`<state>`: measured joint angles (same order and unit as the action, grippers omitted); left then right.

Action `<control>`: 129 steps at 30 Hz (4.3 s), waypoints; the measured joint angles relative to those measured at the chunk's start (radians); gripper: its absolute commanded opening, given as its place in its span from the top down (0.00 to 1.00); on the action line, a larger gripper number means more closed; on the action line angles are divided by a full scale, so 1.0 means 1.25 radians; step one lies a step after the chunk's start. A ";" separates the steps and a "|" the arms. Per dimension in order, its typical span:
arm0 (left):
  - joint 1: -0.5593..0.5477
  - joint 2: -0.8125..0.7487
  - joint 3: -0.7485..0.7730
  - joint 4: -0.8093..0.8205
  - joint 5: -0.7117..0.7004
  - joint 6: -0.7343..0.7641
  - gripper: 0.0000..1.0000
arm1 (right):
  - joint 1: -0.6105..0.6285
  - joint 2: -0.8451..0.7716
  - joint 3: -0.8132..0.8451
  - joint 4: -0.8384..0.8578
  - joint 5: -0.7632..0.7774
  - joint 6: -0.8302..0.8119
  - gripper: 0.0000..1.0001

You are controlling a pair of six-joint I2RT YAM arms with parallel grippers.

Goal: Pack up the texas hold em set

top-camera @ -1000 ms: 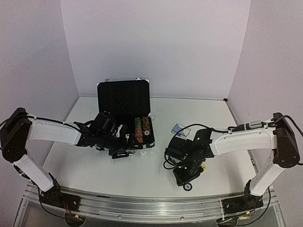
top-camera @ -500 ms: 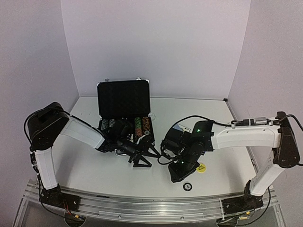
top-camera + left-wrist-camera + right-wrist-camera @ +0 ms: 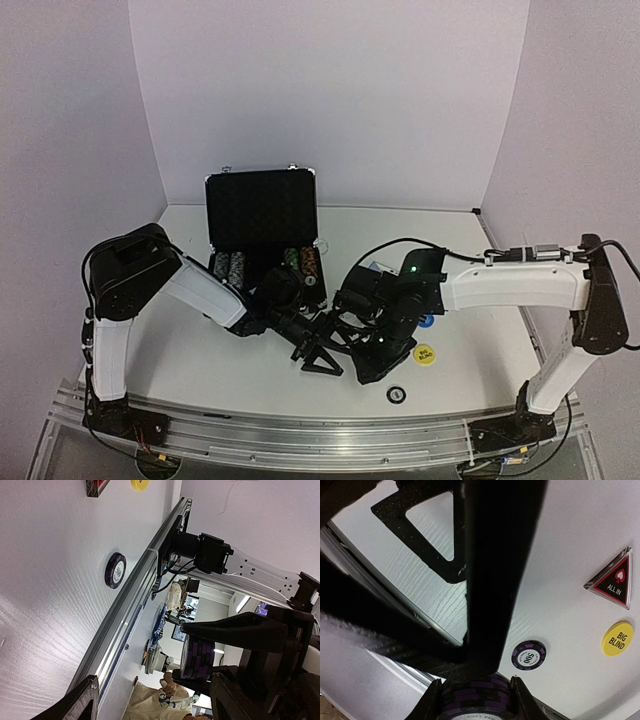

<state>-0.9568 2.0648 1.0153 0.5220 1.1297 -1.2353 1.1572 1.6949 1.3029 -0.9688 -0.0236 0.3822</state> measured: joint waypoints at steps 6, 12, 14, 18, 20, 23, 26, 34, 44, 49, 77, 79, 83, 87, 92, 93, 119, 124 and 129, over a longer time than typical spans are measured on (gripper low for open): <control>-0.003 0.003 -0.020 0.075 0.029 -0.057 0.27 | 0.002 0.001 0.008 -0.013 -0.002 -0.018 0.88; -0.012 0.053 -0.058 0.332 0.069 -0.193 0.30 | 0.017 0.001 0.014 -0.015 -0.006 -0.041 0.88; -0.019 0.074 -0.059 0.411 0.079 -0.239 0.30 | 0.022 0.003 0.020 -0.013 -0.009 -0.048 0.88; -0.035 0.090 -0.059 0.513 0.097 -0.293 0.32 | 0.030 0.007 0.032 -0.005 -0.012 -0.060 0.88; -0.041 0.091 -0.058 0.530 0.104 -0.296 0.36 | 0.033 0.008 0.037 -0.004 -0.012 -0.066 0.88; -0.047 0.090 -0.058 0.513 0.111 -0.277 0.36 | 0.038 0.016 0.046 -0.003 -0.014 -0.073 0.88; -0.048 0.087 -0.058 0.476 0.118 -0.247 0.39 | 0.040 0.023 0.049 -0.001 -0.013 -0.077 0.88; -0.052 0.051 -0.058 0.345 0.124 -0.151 0.43 | 0.047 0.029 0.057 -0.003 -0.016 -0.108 0.88; -0.059 0.040 -0.057 0.314 0.135 -0.118 0.66 | 0.059 0.053 0.079 -0.002 -0.014 -0.157 0.88; -0.052 0.037 -0.054 0.337 0.148 -0.118 0.91 | 0.062 0.055 0.081 0.013 0.007 -0.170 0.88; -0.016 -0.057 0.010 -0.135 -0.013 0.196 1.00 | 0.060 -0.037 0.087 0.009 0.016 -0.156 0.04; 0.003 -0.080 0.033 -0.242 -0.076 0.276 1.00 | 0.060 -0.082 0.080 0.010 0.008 -0.163 0.04; 0.037 -0.135 0.093 -0.440 -0.232 0.442 1.00 | 0.060 -0.174 0.079 0.021 -0.004 -0.181 0.04; 0.082 -0.165 0.183 -0.615 -0.371 0.609 1.00 | 0.060 -0.230 0.076 0.035 0.005 -0.194 0.03; 0.132 -0.183 0.301 -0.731 -0.586 0.874 1.00 | 0.059 -0.247 0.058 0.048 0.124 -0.188 0.02; 0.137 -0.198 0.306 -0.740 -0.612 0.940 1.00 | 0.056 -0.246 0.054 0.049 0.164 -0.180 0.02; 0.575 -0.384 0.241 -1.105 -0.633 1.984 1.00 | -0.269 -0.015 0.084 0.092 0.422 0.093 0.02; 0.583 -0.325 0.197 -1.111 -0.624 2.034 1.00 | -0.285 -0.020 0.083 0.092 0.447 0.149 0.02; 0.586 -0.282 0.178 -1.101 -0.606 2.066 1.00 | -0.285 -0.042 0.077 0.093 0.454 0.190 0.02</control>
<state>-0.2237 1.7122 1.2381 -0.8539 0.3721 1.3468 0.8013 1.6429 1.3987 -0.8528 0.5442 0.6197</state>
